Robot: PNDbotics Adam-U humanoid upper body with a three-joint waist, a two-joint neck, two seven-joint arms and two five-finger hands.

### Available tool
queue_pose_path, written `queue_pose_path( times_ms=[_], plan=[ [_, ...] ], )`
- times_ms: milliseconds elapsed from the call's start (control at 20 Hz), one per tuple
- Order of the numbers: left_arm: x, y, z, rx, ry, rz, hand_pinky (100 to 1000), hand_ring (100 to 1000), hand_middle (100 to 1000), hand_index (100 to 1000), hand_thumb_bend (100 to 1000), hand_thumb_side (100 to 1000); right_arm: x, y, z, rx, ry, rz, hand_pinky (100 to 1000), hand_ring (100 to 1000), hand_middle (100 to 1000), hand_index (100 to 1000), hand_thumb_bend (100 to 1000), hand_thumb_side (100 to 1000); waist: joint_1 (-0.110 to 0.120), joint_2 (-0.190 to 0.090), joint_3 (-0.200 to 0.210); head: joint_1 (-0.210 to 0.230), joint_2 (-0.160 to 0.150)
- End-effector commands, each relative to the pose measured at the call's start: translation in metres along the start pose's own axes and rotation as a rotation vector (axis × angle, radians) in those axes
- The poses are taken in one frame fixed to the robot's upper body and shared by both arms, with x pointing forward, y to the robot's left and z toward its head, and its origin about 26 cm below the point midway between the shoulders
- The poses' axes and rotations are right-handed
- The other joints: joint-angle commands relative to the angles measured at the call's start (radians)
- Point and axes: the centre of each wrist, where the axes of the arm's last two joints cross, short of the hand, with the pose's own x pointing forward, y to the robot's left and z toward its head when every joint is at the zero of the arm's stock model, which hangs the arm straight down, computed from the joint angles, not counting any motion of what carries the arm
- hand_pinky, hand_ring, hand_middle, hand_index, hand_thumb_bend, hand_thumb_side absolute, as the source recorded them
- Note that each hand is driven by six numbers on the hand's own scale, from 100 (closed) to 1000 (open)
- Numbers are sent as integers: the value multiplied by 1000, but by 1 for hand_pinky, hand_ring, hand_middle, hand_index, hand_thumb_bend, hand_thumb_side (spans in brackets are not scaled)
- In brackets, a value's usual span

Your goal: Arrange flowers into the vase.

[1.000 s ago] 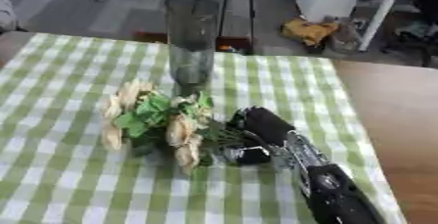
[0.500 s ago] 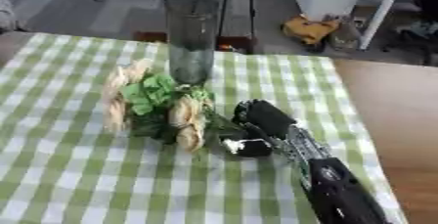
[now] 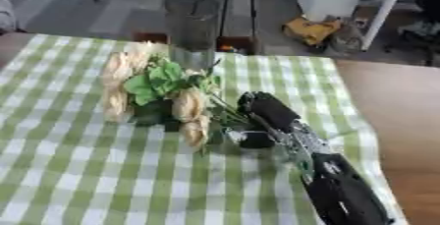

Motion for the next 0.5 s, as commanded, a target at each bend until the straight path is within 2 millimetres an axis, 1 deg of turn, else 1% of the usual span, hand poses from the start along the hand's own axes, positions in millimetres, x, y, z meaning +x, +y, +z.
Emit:
queue_pose_path(
  times_ms=[50,500],
  plan=[
    [4,3,-4,-10,-20,-13,656,851,900,985,100,868,-10,-22,-5,-56,-1,5,100,100,100,119,100,880,9,-13,-2,-4,-11],
    [4,2,-4,-14,-19,-13,657,852,900,986,100,869,-16,-48,-16,-109,8,-39,100,100,100,120,100,878,11,-14,-7,-1,-10]
  ],
)
